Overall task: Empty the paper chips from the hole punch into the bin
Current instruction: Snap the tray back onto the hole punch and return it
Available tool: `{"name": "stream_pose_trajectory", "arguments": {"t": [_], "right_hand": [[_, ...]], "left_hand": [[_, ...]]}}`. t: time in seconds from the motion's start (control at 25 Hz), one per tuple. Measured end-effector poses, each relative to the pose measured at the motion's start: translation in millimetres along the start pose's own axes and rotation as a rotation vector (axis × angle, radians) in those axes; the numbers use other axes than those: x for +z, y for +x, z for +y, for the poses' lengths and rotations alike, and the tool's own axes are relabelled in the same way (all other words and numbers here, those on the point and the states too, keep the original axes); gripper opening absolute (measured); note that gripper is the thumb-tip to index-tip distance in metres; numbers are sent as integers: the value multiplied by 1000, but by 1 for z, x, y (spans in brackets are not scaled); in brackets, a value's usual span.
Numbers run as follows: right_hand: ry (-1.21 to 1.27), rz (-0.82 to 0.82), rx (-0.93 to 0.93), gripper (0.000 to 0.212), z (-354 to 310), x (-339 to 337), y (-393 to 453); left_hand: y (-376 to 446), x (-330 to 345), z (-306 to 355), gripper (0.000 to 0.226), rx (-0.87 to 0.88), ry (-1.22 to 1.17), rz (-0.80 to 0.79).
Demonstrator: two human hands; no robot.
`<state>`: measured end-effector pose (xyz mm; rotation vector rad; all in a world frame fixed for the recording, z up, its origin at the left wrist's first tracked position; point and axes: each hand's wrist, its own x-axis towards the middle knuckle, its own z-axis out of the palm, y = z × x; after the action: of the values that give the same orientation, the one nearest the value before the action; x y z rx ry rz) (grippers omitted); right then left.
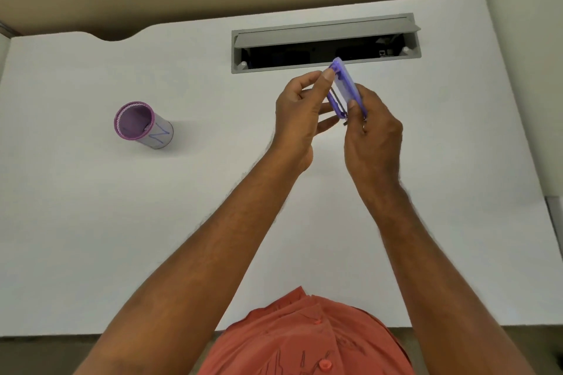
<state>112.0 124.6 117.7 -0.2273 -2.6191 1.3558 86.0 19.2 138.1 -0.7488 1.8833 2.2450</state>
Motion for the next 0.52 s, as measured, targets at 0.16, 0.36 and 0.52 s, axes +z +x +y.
{"name": "stream_pose_trajectory", "arguments": {"t": [0.16, 0.36, 0.52], "right_hand": [[45, -17, 93, 36, 14, -10, 20], [229, -109, 242, 43, 32, -14, 35], [205, -168, 237, 55, 47, -18, 49]], "left_hand": [[12, 17, -8, 39, -3, 22, -67], [31, 41, -18, 44, -66, 13, -56], [48, 60, -24, 41, -12, 83, -50]]}}
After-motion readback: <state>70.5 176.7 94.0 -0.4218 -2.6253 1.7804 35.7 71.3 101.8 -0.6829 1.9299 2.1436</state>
